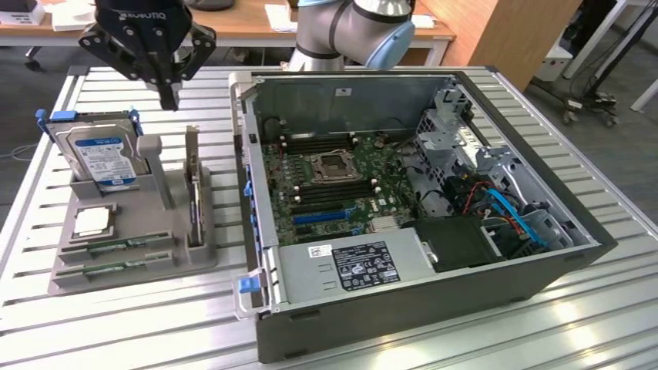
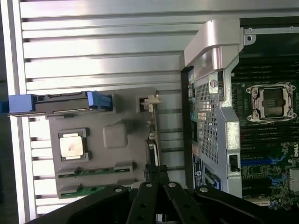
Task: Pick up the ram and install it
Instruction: 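Reach for the ram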
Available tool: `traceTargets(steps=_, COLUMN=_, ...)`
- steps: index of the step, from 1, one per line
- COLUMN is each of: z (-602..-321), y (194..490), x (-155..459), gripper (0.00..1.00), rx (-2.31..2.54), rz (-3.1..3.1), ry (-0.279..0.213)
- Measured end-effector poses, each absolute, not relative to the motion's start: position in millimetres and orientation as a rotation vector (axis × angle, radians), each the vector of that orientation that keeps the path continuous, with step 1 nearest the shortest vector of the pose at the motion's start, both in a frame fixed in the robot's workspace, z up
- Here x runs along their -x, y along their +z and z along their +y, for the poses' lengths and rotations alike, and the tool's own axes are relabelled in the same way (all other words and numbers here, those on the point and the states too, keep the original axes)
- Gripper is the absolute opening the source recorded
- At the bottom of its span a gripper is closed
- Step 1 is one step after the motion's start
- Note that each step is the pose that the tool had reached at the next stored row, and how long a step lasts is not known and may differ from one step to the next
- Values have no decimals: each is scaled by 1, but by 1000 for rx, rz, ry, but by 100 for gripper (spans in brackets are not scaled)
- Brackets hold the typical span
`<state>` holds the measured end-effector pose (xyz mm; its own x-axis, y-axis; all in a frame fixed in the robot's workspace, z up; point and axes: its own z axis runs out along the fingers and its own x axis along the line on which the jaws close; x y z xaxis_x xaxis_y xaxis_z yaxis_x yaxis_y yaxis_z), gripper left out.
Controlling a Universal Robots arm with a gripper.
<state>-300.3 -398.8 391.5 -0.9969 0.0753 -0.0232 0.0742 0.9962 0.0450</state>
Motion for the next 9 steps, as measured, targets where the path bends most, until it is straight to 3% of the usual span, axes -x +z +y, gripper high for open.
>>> traceTargets(steps=9, z=-399, y=391, x=318, gripper=9, rx=-117, rz=3114, ry=69)
